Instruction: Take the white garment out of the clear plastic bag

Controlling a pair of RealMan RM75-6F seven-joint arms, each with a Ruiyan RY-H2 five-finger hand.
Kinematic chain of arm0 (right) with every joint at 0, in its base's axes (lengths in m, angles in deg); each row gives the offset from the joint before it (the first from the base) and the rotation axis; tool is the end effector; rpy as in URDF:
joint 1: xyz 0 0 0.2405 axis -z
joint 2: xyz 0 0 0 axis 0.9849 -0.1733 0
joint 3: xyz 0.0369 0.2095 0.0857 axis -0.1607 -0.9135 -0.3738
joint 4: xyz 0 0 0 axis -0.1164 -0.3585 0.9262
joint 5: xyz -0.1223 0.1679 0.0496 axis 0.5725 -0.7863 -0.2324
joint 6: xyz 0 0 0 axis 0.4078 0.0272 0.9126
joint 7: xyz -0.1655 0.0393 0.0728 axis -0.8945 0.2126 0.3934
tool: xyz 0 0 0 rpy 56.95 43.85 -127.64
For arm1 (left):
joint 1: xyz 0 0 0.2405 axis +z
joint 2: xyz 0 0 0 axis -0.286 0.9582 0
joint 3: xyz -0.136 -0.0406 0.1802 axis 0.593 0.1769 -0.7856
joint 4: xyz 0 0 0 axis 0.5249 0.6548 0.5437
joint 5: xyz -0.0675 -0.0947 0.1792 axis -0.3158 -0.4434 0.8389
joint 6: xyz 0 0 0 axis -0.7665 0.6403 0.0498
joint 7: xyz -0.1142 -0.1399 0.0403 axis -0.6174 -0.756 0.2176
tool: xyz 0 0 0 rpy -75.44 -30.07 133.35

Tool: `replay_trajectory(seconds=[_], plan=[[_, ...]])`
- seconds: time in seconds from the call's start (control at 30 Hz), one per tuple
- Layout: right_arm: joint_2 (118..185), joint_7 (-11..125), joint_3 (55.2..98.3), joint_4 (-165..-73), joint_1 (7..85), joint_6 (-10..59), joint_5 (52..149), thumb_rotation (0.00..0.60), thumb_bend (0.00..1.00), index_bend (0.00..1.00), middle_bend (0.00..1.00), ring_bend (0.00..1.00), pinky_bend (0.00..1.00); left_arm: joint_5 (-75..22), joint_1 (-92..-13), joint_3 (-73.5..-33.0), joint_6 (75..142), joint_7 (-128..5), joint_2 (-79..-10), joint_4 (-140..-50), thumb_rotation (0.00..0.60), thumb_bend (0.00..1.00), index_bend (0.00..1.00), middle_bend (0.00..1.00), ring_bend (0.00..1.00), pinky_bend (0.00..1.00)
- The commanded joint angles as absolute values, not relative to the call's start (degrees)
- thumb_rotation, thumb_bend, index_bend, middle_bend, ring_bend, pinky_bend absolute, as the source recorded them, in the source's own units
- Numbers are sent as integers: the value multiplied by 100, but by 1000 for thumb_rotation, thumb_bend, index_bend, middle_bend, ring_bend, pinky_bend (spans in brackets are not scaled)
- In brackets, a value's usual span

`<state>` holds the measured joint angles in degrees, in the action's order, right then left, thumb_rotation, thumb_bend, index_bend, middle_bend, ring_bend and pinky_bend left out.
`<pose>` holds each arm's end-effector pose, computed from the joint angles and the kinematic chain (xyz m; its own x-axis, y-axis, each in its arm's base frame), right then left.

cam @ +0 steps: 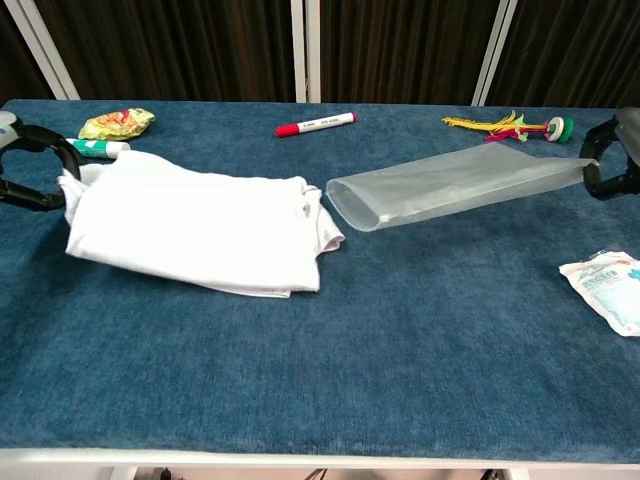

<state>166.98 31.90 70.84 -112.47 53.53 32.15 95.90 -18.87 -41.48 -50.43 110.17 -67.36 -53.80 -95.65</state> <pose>-0.2556 -0.3545 0.0110 0.4349 -0.0473 0.8993 -0.8828 0.1746 0.4361 -0.2441 0.3378 0.0024 0.0683 0.1477 0.9867 0.9975 0.0076 -0.0702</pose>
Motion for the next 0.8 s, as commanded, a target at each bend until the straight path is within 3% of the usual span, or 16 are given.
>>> replay_trajectory(seconds=[0.03, 0.13, 0.2, 0.27, 0.37, 0.43, 0.63, 0.8], plan=[[16599, 3277, 7100, -11188, 5457, 3202, 9540, 600, 571, 763, 433, 136, 172, -1950, -4074, -5041, 11019, -6792, -5307, -9525, 600, 530, 734, 298, 97, 121], [16530, 3343, 7141, -11208, 5527, 3110, 9505, 600, 572, 742, 422, 136, 165, -1955, -4026, -5071, 10998, -6810, -5253, -9528, 600, 529, 727, 295, 97, 121], [16458, 3306, 7196, -11287, 5550, 2995, 9480, 600, 539, 666, 385, 128, 134, -1917, -4015, -5119, 10950, -6805, -5197, -9594, 600, 528, 679, 280, 92, 120], [16318, 3275, 7233, -11498, 5572, 2816, 9399, 600, 450, 457, 299, 77, 64, -1889, -4009, -5156, 10900, -6784, -5111, -9728, 600, 482, 540, 242, 79, 120], [15915, 3186, 7320, -12070, 5624, 2518, 9267, 600, 254, 90, 150, 0, 0, -1842, -3976, -5184, 10906, -6746, -4929, -10032, 600, 321, 263, 171, 59, 120], [15555, 3253, 7356, -12545, 5689, 2367, 9223, 600, 188, 6, 104, 0, 0, -1817, -3915, -5190, 10978, -6734, -4758, -10276, 600, 250, 150, 151, 56, 120], [14511, 4092, 7273, -13368, 6028, 2350, 9417, 600, 163, 0, 114, 0, 0, -1702, -3616, -5365, 11220, -6515, -3914, -11066, 600, 222, 100, 145, 56, 120], [13708, 5348, 7377, -13675, 6477, 2685, 10415, 600, 199, 2, 162, 0, 13, -1550, -3247, -5554, 11735, -6078, -3207, -11478, 600, 222, 133, 145, 57, 120]])
